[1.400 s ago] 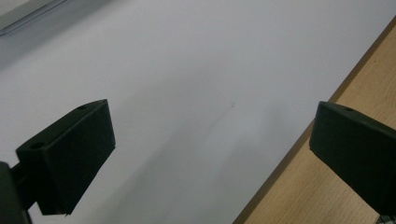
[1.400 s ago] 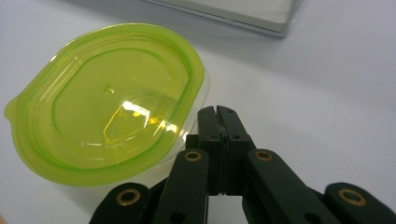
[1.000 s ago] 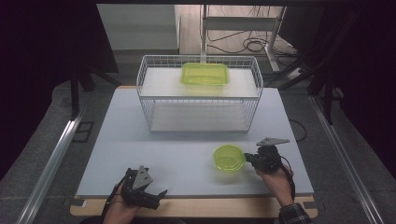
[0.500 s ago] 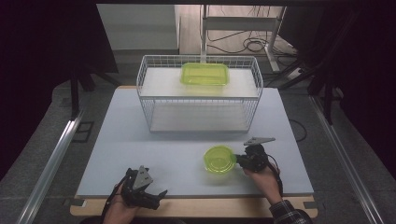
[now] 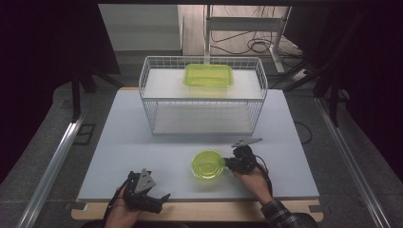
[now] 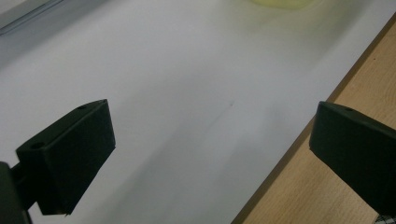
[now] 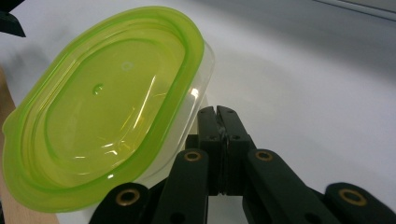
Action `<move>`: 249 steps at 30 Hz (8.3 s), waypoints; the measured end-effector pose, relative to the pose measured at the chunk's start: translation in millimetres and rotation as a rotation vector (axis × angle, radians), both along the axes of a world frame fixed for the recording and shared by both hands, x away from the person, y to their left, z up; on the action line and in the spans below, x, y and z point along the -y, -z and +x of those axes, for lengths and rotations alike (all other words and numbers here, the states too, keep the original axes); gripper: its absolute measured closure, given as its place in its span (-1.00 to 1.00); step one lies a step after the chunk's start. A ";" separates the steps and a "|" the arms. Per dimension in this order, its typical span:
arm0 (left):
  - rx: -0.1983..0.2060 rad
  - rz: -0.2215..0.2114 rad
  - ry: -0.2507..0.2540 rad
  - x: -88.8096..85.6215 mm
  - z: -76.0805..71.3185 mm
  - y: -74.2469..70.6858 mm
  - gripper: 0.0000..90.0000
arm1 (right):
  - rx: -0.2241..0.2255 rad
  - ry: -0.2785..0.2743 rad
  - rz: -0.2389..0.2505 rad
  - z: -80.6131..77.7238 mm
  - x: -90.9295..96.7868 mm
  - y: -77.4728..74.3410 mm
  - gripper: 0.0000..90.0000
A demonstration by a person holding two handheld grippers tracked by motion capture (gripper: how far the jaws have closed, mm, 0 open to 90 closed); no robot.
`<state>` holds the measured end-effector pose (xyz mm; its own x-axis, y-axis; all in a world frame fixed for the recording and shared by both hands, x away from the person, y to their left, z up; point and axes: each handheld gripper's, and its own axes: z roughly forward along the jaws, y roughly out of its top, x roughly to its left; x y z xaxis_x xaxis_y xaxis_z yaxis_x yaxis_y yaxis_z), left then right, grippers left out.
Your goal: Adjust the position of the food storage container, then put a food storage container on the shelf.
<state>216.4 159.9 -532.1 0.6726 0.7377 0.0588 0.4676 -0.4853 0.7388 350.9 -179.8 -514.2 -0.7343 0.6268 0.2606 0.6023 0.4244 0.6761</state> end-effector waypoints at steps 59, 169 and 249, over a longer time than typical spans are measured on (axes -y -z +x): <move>0.013 -0.009 -0.002 -0.4 -1.0 -1.6 -0.99 | 0.083 0.064 0.018 -25.3 29.9 -33.0 -0.72; -0.022 -0.013 -0.011 -2.3 0.7 -2.5 -0.99 | -0.233 0.061 0.477 57.7 35.1 -151.5 0.81; -0.033 -0.006 0.005 -1.5 0.6 -1.5 -0.99 | 0.039 0.425 0.411 149.0 -19.1 -239.7 0.58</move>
<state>216.9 161.4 -530.6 0.6776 0.7347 0.0321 0.4891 -0.4828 0.7264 499.8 -160.7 -274.5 -0.4545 0.7214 0.5225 0.6337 -0.1504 0.7588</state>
